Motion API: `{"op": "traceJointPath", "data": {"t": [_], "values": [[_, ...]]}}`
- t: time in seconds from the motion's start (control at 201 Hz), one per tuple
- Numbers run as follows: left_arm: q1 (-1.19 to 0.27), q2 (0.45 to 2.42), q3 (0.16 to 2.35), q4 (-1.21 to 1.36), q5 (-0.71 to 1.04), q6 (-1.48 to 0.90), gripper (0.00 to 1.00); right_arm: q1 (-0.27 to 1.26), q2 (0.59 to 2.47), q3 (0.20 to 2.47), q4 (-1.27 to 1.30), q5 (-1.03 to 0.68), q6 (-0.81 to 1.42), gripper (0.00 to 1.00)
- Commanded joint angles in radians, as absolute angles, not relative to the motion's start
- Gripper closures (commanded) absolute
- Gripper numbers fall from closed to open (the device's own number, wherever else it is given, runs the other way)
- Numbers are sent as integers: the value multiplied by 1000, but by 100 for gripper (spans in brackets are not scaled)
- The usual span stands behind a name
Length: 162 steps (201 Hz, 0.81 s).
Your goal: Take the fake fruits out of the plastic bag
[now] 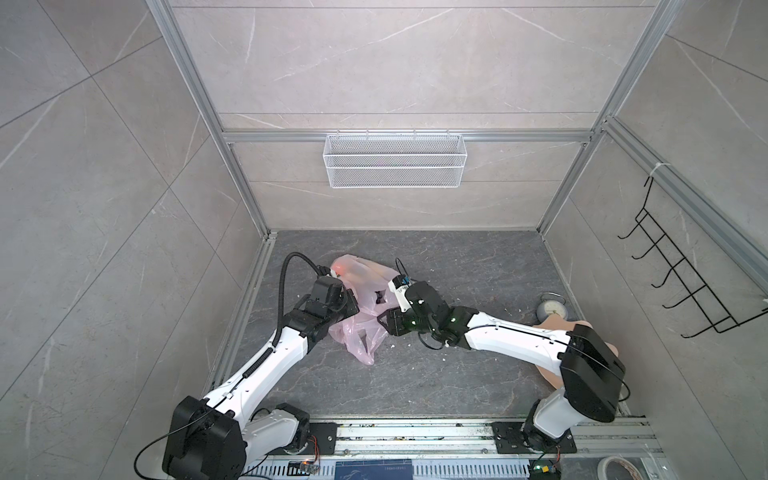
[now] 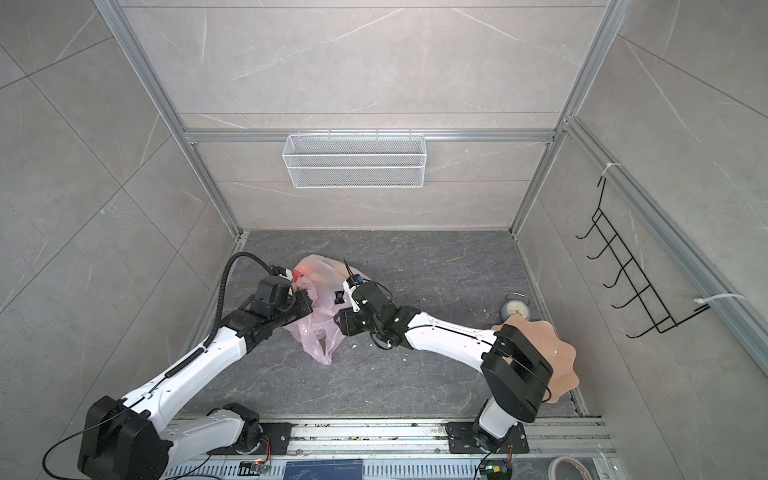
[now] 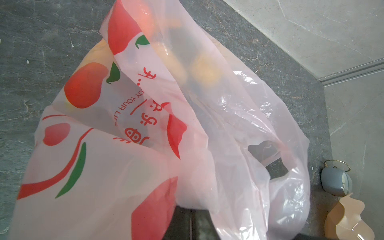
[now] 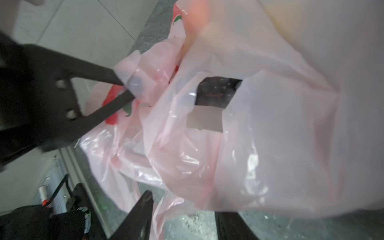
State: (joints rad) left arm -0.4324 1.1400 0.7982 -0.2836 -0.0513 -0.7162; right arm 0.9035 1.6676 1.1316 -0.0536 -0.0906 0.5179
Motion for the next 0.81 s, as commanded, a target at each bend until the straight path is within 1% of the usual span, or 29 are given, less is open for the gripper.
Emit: {"op": "traceJointPath", "data": {"t": [0.0,0.07,0.1,0.189,0.224,0.299,0.408,0.443,0.523,0.687,0.801], "values": [[-435,1089,781,-270,-67,-731,100,900,1766,1286,-142,-22,459,48],[-435,1078,772,-278,-68,-729,100,898,1832,1376,-185,15,441,41],[-435,1074,768,-283,-69,-729,100,891,1857,1410,-199,28,437,39],[-435,1055,744,-282,-66,-731,100,850,1913,1478,-203,16,436,40],[-435,1043,731,-278,-65,-735,100,828,1934,1506,-200,4,441,46],[-435,1023,710,-277,-70,-738,100,793,1971,1566,-191,-15,433,55],[-434,1005,688,-273,-65,-730,100,751,2051,1703,-227,-29,422,74],[-435,1003,684,-272,-64,-729,100,735,2073,1737,-229,-36,429,78],[-433,995,672,-273,-74,-725,100,700,2118,1799,-236,-43,450,82],[-432,990,639,-250,-83,-718,100,635,2227,1930,-266,-79,476,83],[-430,1013,640,-206,-32,-704,100,624,2305,2019,-303,-102,457,84]]}}
